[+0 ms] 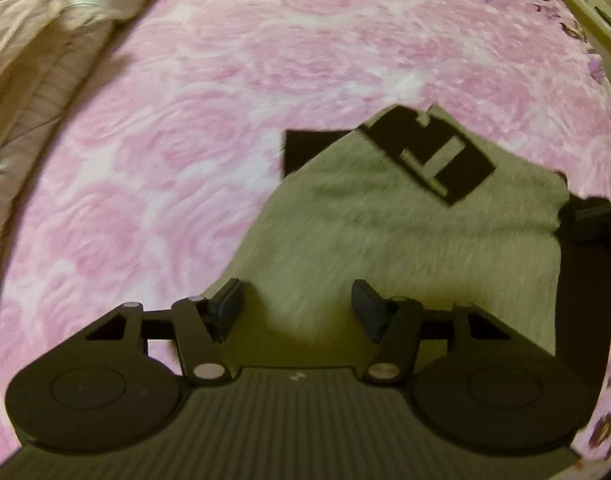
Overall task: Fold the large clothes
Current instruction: 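Open both grippers and raise them above the folded sweater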
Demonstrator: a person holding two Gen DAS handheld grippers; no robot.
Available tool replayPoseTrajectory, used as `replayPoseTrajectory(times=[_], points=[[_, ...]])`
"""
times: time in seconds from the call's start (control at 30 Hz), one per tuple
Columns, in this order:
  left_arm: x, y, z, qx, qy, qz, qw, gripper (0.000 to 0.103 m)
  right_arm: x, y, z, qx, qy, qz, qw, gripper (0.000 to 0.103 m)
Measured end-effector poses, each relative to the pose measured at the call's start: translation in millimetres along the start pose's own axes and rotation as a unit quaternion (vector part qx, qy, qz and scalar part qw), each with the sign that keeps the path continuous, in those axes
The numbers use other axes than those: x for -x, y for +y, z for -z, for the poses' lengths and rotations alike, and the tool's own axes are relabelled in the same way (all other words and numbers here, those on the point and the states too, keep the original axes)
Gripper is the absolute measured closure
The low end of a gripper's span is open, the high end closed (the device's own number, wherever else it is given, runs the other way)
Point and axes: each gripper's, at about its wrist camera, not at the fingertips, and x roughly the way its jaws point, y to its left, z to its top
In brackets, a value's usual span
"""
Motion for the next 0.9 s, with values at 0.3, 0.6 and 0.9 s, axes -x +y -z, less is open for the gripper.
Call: replayPoseTrajectory(times=[0.3,0.6,0.9], points=[[-3.4,6.5,58.2,0.008,-0.045,-0.004,0.9989,0.046,-5.3,62.6,63.3,0.057,-0.03,-0.013,0.998,0.067],[47.7,14.2,80.1,-0.004,-0.07,-0.012,0.9975,0.05,37.4,89.8,93.2,0.055,-0.033,0.043,0.997,0.06],[108.5,-1.0,115.7,-0.095,-0.057,-0.042,0.993,0.036,58.6,165.2,101.3,0.151,0.009,0.137,0.979,0.042]])
